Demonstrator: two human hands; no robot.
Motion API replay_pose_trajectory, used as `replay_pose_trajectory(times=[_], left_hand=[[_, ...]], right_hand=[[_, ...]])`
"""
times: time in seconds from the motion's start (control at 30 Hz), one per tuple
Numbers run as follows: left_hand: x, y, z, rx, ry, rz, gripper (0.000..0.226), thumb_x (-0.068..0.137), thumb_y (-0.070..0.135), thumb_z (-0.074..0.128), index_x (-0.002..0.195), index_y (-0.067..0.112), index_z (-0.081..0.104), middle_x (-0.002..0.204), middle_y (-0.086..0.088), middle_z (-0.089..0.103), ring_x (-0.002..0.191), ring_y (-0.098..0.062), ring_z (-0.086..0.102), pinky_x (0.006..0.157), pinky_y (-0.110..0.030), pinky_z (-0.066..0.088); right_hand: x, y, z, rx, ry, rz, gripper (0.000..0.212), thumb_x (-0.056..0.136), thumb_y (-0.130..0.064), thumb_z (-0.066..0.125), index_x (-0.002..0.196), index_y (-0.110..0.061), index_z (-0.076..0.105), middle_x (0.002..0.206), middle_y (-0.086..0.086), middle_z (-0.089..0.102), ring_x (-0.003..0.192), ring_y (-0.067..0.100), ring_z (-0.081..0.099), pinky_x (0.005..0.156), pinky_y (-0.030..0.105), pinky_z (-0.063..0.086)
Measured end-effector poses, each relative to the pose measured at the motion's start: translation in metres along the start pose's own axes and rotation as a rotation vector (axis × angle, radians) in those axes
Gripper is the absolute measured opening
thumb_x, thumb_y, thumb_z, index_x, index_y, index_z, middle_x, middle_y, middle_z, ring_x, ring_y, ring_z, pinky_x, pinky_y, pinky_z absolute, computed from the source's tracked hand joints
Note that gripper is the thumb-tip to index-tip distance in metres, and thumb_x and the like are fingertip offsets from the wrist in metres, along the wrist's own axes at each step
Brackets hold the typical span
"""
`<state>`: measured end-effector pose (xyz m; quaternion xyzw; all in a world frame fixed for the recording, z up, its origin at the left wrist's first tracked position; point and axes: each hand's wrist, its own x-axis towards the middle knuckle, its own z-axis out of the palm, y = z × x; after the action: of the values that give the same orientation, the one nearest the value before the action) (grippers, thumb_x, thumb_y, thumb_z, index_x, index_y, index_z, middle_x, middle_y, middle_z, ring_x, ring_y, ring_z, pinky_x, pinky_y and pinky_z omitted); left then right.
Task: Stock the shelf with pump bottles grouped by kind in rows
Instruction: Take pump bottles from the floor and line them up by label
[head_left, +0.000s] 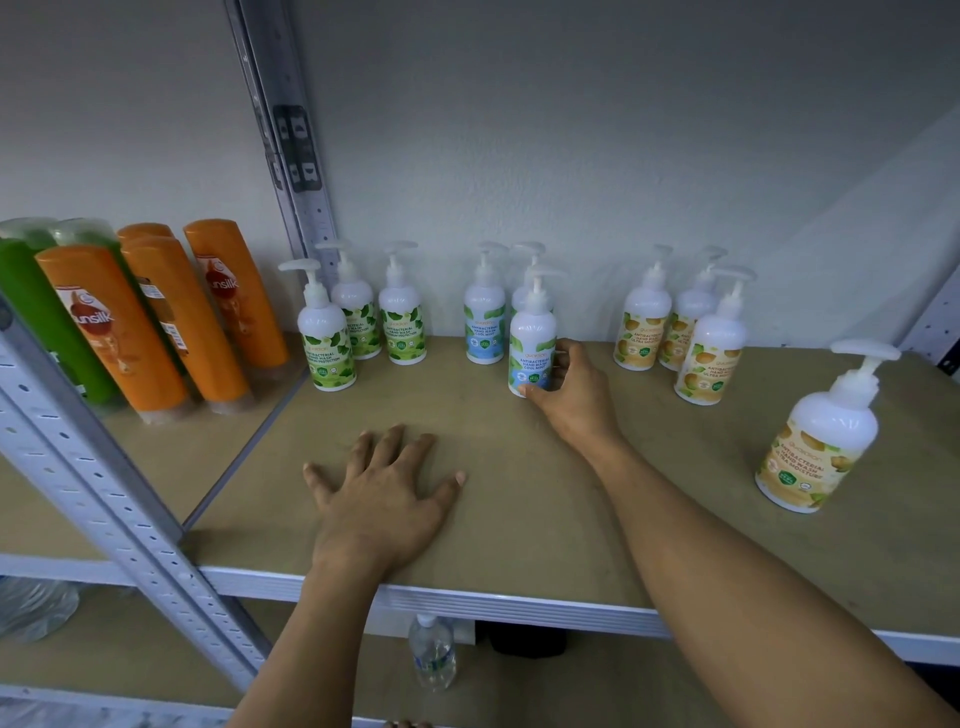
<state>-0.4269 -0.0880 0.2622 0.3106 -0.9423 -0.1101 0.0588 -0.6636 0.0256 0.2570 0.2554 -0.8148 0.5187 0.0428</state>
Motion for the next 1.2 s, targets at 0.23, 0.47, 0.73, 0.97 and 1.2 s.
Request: replay_pose_trajectory(times=[0.23,0.47,0.73,0.97,1.2], left_hand=[[-0.003,0.003,-0.003,-0.01,-0.011,-0.008,0.073,0.087,0.082,0.019,0.151,0.047,0.023,0.165,0.015,0.013,0.154,-0.017,0.004,0.112,-0.073,0.001],[-0.021,0.052,0.005,-0.057,-0.062,0.103,0.061,0.093,0.071,0.032,0.148,0.045,0.033,0.164,0.014,0.018,0.154,-0.023,0.009,0.114,-0.072,0.003],[-0.045,0.133,0.025,-0.097,-0.099,0.299,0.058,0.096,0.067,0.032,0.149,0.043,0.033,0.164,0.015,0.018,0.154,-0.019,0.006,0.116,-0.068,-0.001],[-0.045,0.145,0.034,-0.083,-0.064,0.297,0.058,0.097,0.067,0.029,0.15,0.044,0.032,0.164,0.017,0.017,0.154,-0.012,0.006,0.12,-0.061,0.001],[-0.042,0.145,0.035,-0.087,-0.059,0.297,0.058,0.095,0.07,0.03,0.148,0.047,0.033,0.163,0.02,0.019,0.153,-0.01,0.008,0.121,-0.058,0.003]], right_hand=[[-0.049,0.008,-0.044,-0.278,-0.11,-0.06,0.074,0.081,-0.038,0.081,0.143,-0.011,0.049,0.143,0.007,0.052,0.132,0.023,0.049,0.11,0.03,0.038],[-0.115,0.026,-0.153,-0.361,-0.27,-0.028,0.038,0.084,-0.035,0.079,0.117,-0.018,0.071,0.129,-0.007,0.057,0.118,0.002,0.05,0.095,-0.002,0.023],[-0.158,0.038,-0.22,-0.143,0.066,0.105,0.016,0.079,-0.016,0.083,0.087,-0.025,0.073,0.08,-0.013,0.072,0.076,-0.001,0.065,0.075,0.012,0.05],[-0.14,0.062,-0.243,-0.107,0.253,0.243,0.071,0.076,-0.019,0.085,0.138,-0.012,0.05,0.13,0.004,0.061,0.116,0.02,0.06,0.097,0.032,0.047],[-0.119,0.071,-0.237,-0.018,0.126,0.224,0.07,0.073,-0.01,0.086,0.134,-0.021,0.053,0.121,-0.001,0.069,0.106,0.017,0.067,0.094,0.035,0.053]])
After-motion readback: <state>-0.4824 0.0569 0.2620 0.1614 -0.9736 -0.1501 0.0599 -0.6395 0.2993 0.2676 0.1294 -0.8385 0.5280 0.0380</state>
